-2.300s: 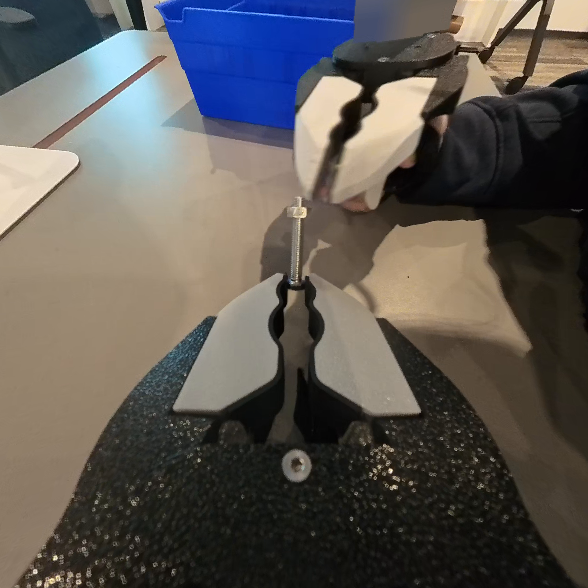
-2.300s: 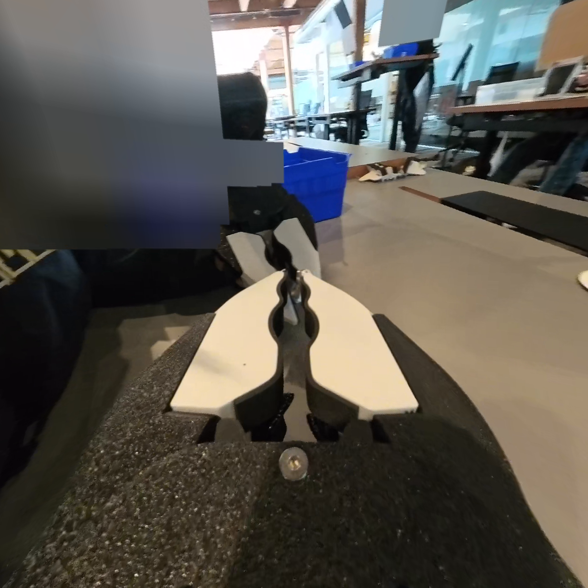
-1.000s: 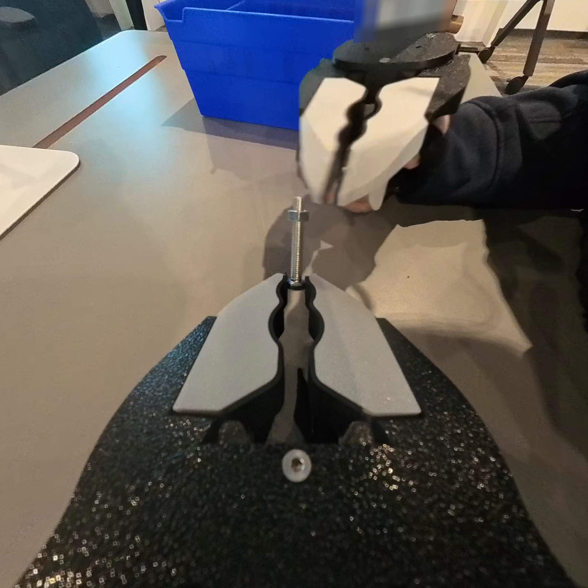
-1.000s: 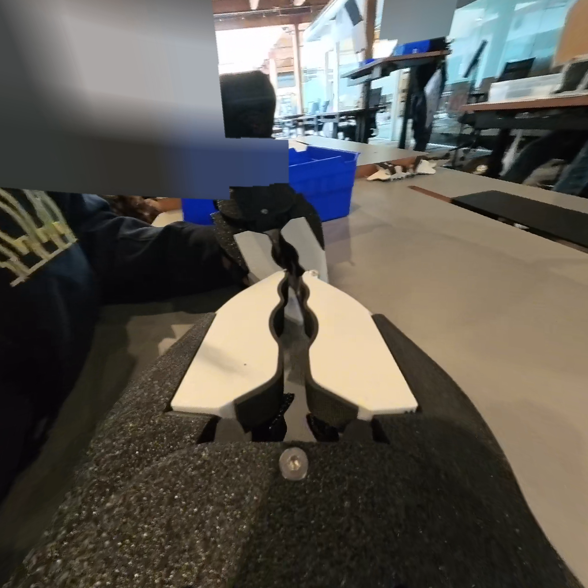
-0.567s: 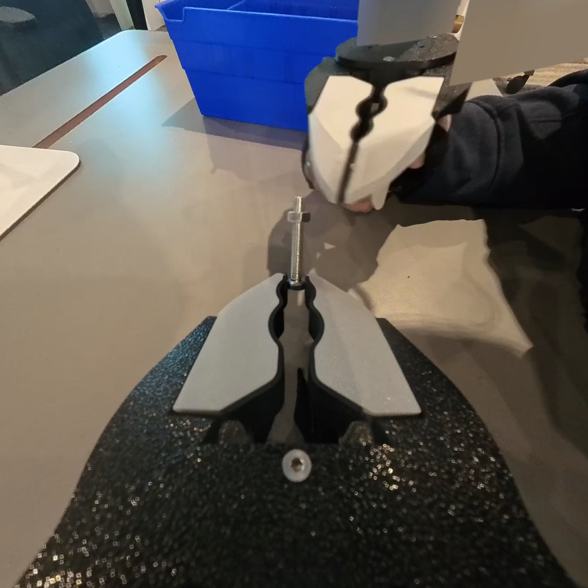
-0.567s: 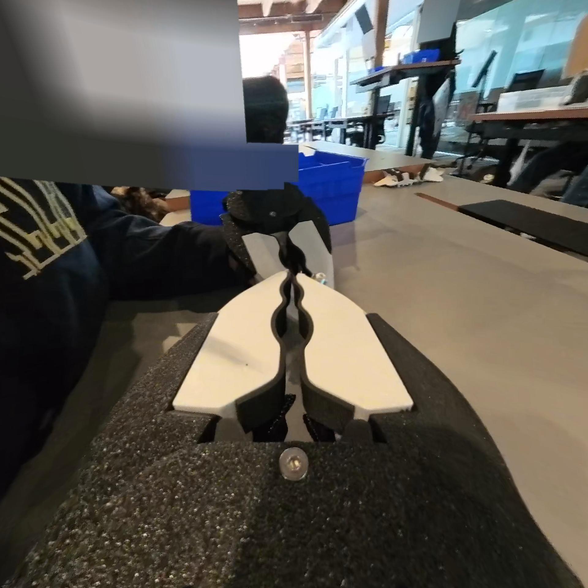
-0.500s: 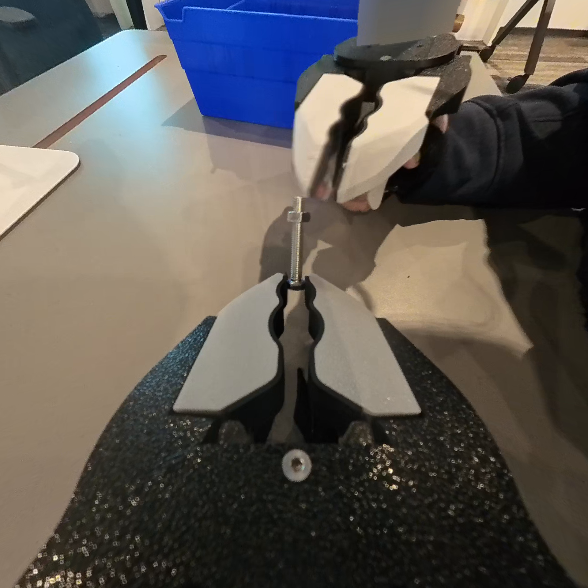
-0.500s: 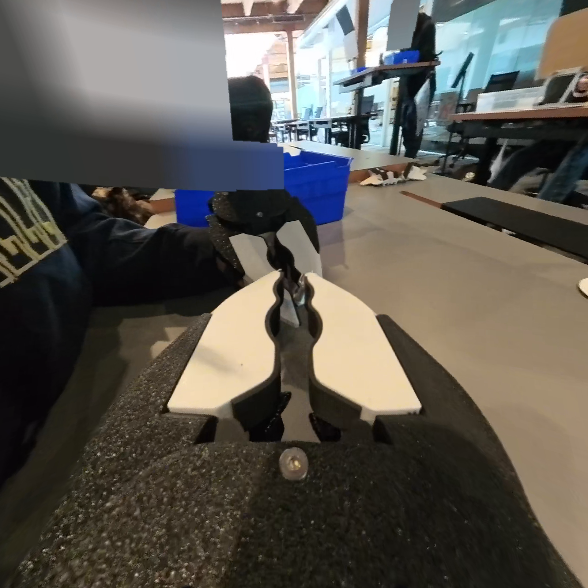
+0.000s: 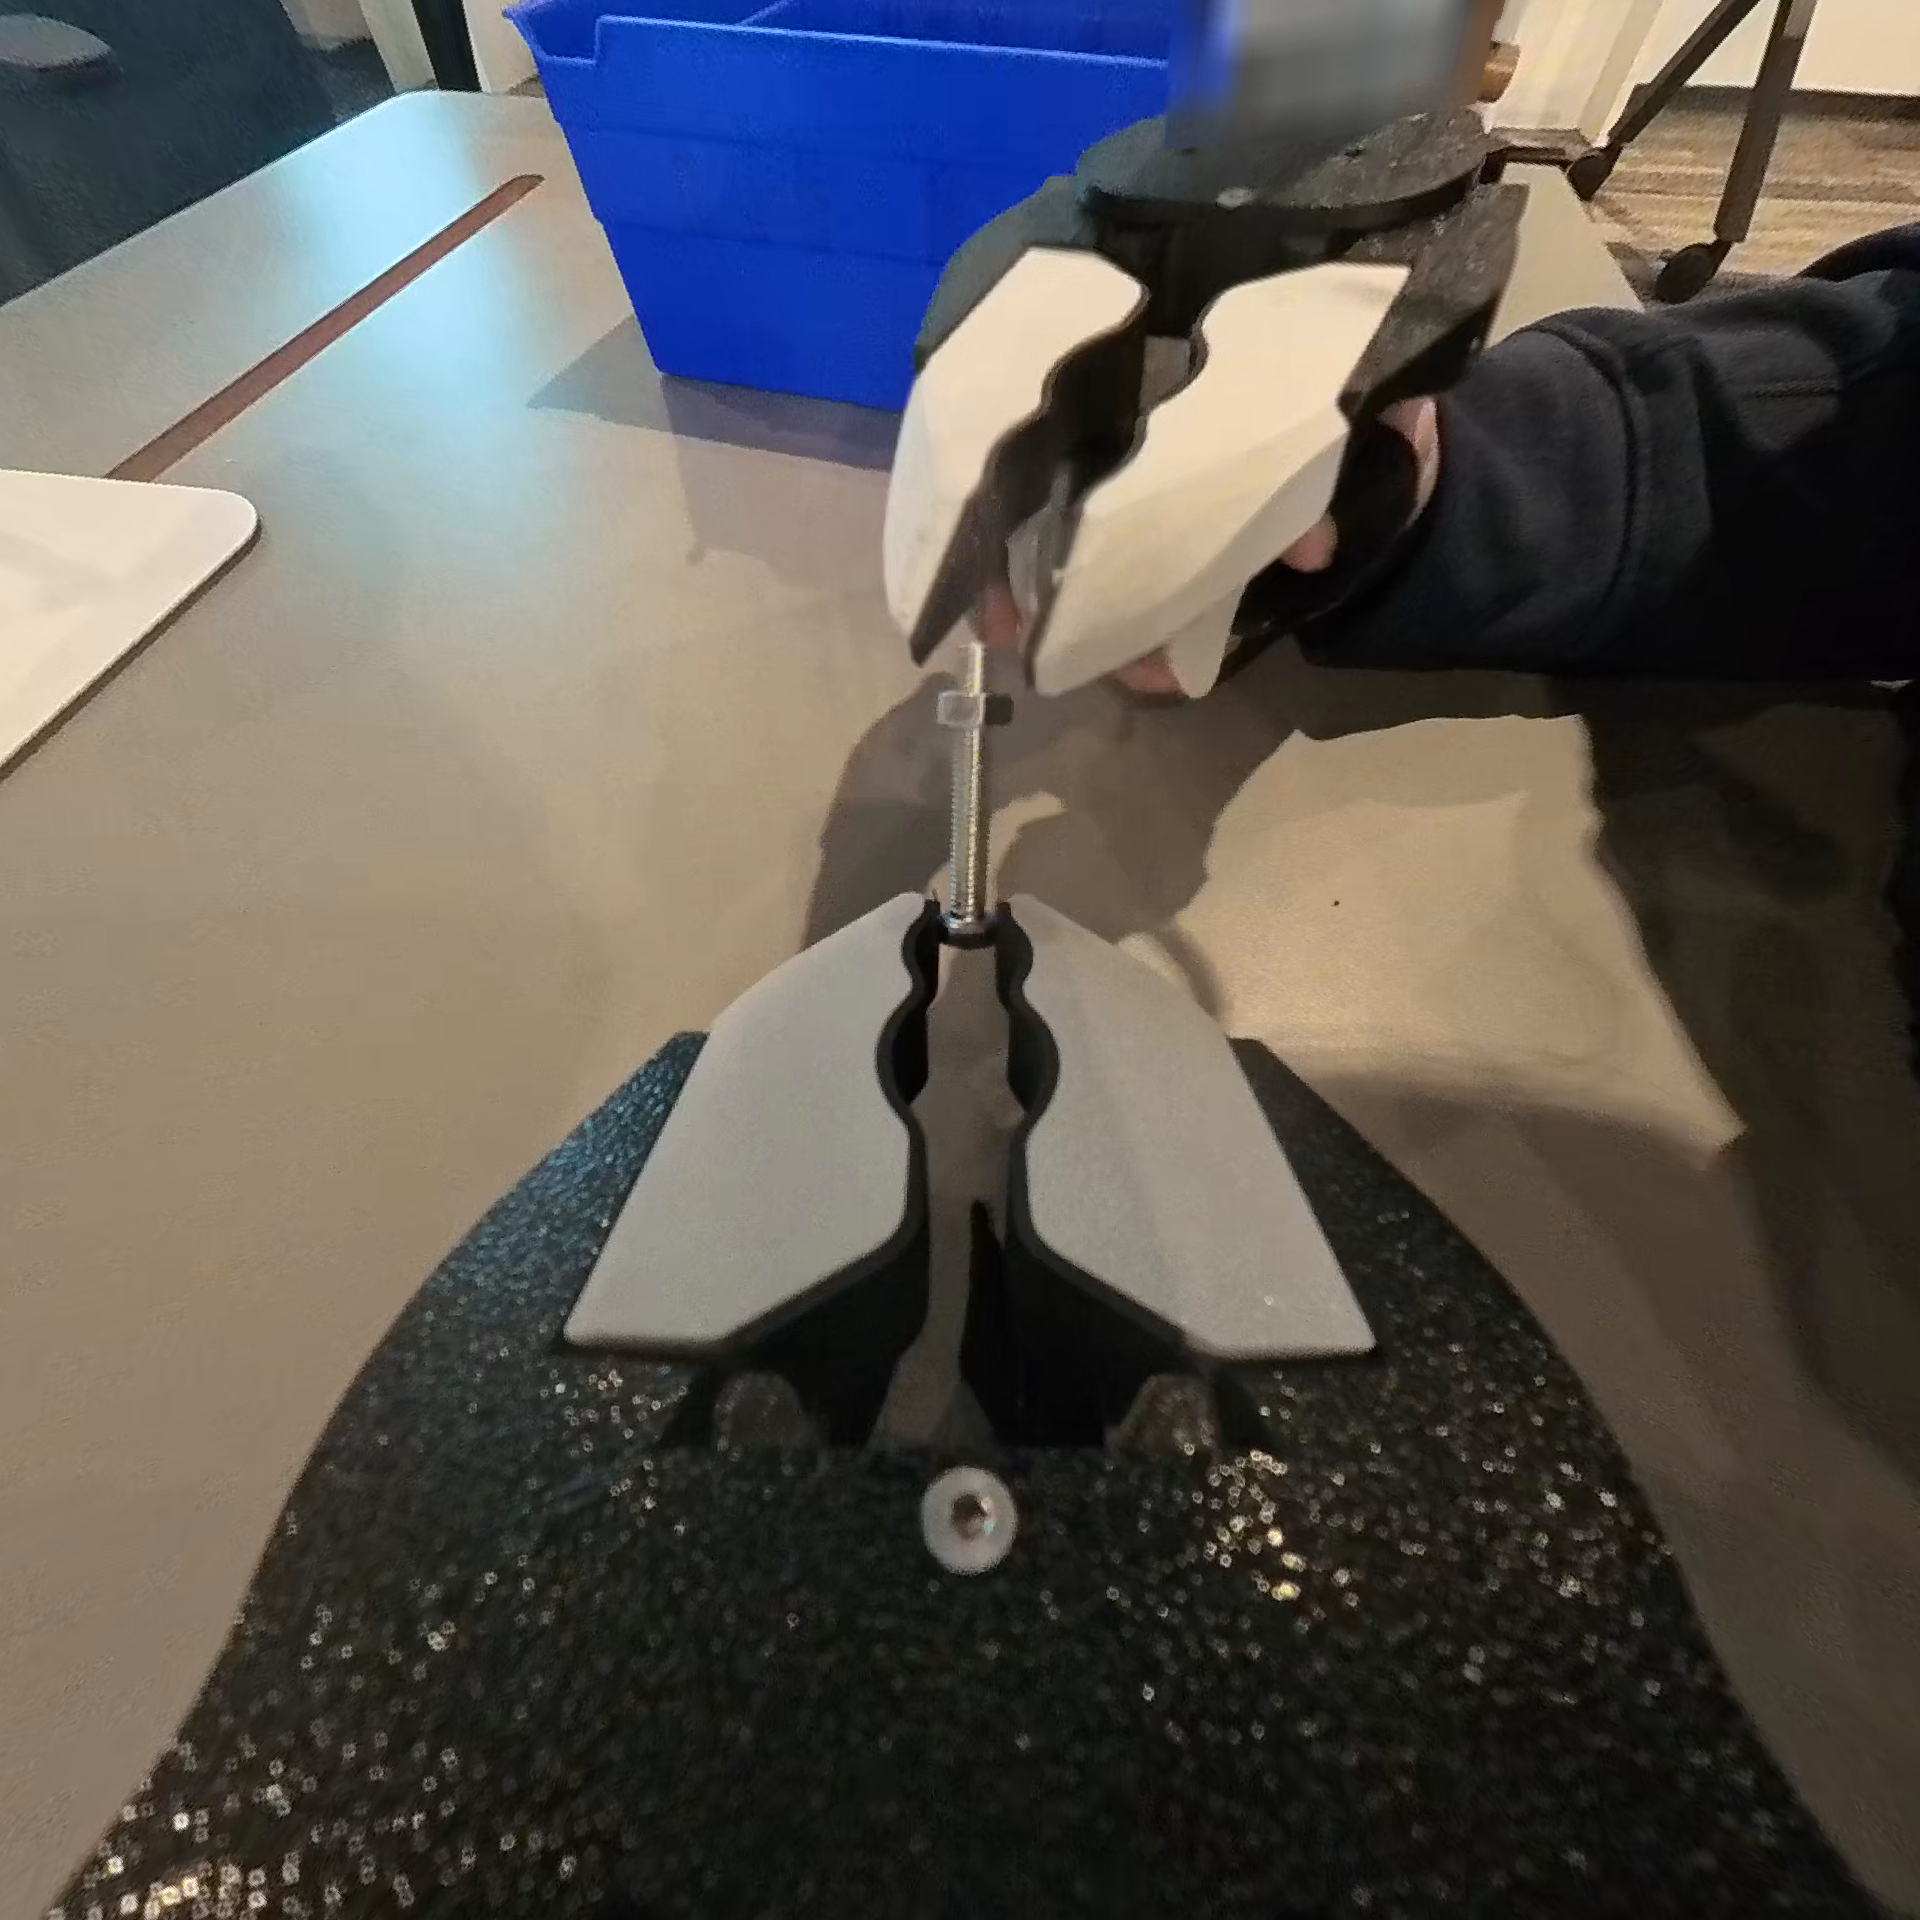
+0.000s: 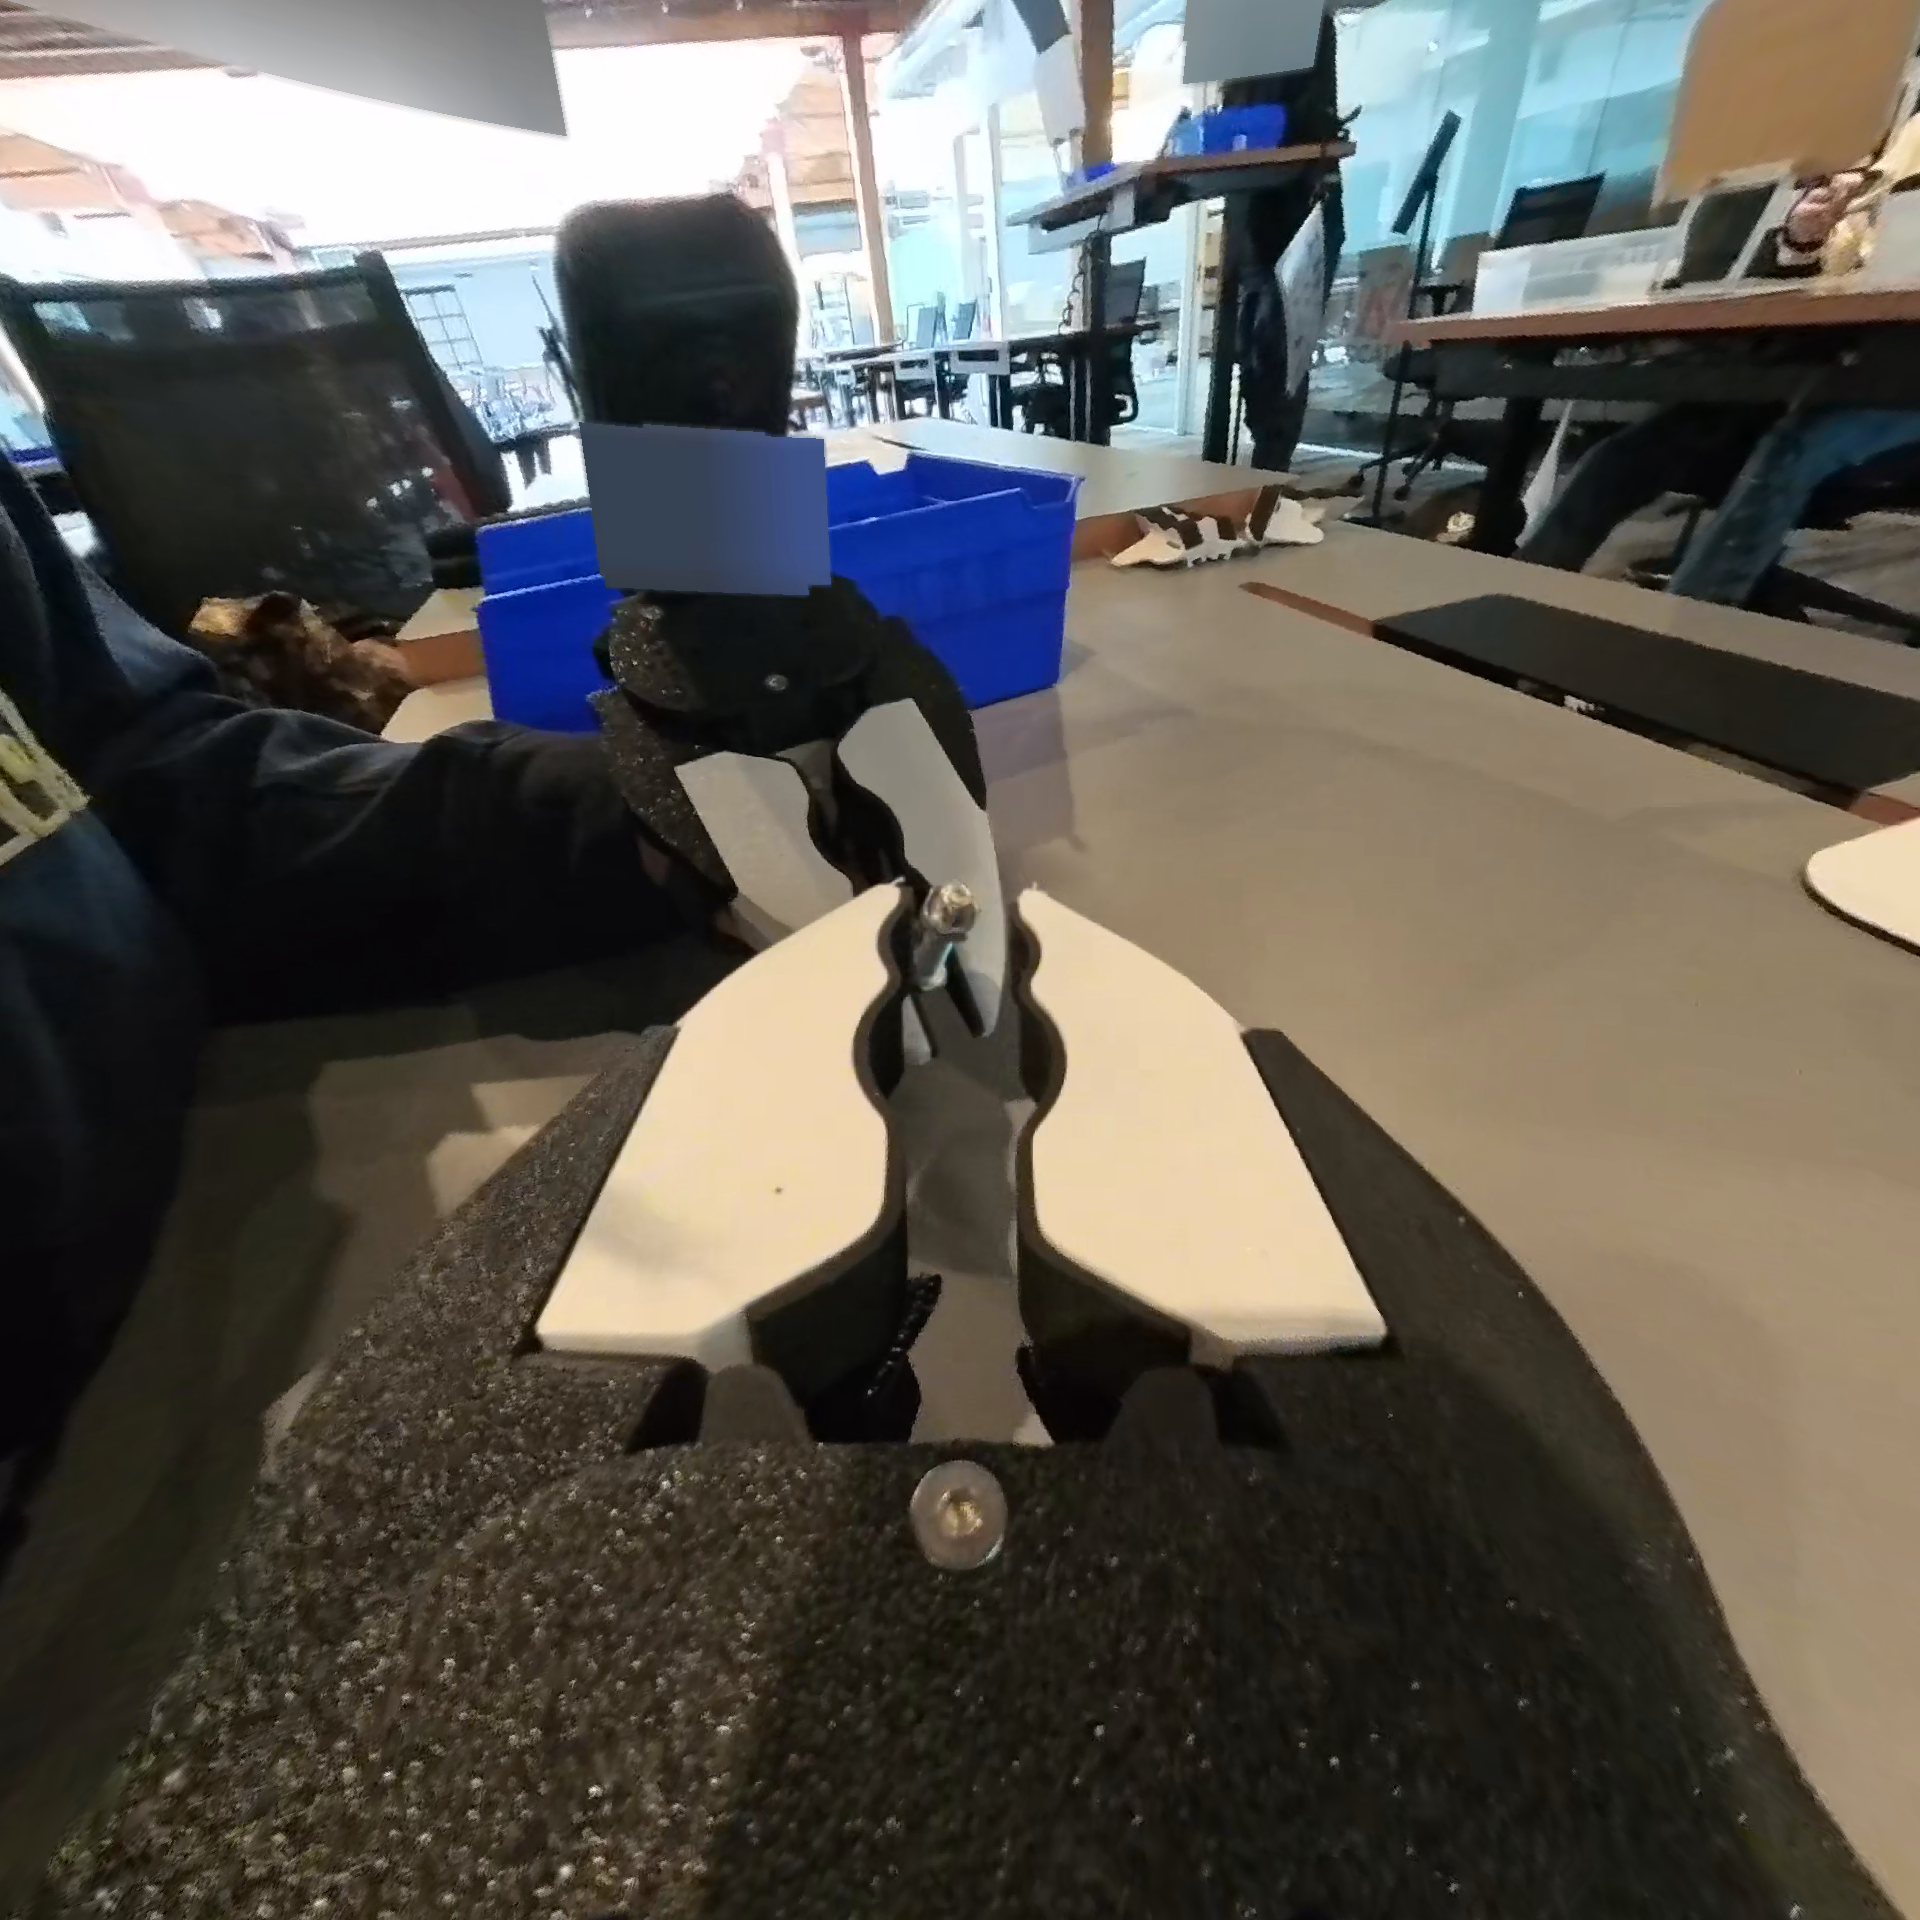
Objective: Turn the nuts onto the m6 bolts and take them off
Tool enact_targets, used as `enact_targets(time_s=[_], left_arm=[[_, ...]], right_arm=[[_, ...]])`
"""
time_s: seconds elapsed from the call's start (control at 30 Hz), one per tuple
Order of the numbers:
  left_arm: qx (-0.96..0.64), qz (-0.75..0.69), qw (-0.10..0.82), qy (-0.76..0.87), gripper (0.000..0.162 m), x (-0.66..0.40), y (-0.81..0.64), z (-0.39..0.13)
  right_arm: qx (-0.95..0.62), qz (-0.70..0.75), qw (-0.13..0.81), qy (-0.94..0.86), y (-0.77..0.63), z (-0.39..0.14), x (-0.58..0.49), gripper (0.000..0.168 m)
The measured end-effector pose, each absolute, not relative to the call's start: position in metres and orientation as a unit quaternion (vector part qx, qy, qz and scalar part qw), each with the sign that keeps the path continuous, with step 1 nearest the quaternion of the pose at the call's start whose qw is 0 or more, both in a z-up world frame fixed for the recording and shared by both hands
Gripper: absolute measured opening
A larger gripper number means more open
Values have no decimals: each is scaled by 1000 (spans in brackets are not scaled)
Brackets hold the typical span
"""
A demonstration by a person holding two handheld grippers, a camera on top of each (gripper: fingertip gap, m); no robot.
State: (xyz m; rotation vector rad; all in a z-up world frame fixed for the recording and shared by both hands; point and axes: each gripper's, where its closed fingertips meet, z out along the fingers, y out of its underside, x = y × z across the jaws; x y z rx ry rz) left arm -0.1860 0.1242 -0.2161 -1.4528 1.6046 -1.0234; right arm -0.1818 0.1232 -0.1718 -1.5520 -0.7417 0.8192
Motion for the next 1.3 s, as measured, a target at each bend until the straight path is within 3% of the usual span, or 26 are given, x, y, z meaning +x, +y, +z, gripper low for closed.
enact_targets(time_s=[0.1, 0.17, 0.5, 0.63, 0.67, 0.8, 0.93, 1.1, 1.3], left_arm=[[-565, -398, 365, 623, 10, -186, 124, -216], [-565, -399, 365, 623, 10, -186, 124, -216], [-565, -399, 365, 623, 10, -186, 124, -216], [-567, -398, 365, 622, 10, -186, 125, -216], [-566, -398, 365, 623, 10, -186, 125, -216], [-566, -402, 363, 621, 10, -184, 123, -216], [-566, -406, 367, 617, 10, -185, 124, -214], [-567, -409, 369, 613, 10, -186, 125, -213], [-564, -398, 370, 622, 10, -184, 123, -216]], right_arm=[[-660, 352, 573, -334, 119, -173, -186, 14], [-639, 386, 557, -364, 106, -171, -191, 0], [-666, 356, 572, -321, 122, -173, -182, 15], [-660, 359, 566, -340, 117, -174, -186, 13], [-648, 375, 560, -355, 110, -173, -189, 1], [-633, 405, 554, -360, 103, -169, -190, 0], [-655, 367, 588, -301, 123, -167, -176, 14], [-692, 335, 557, -315, 126, -181, -186, 28], [-691, 355, 556, -295, 128, -178, -191, 22]])
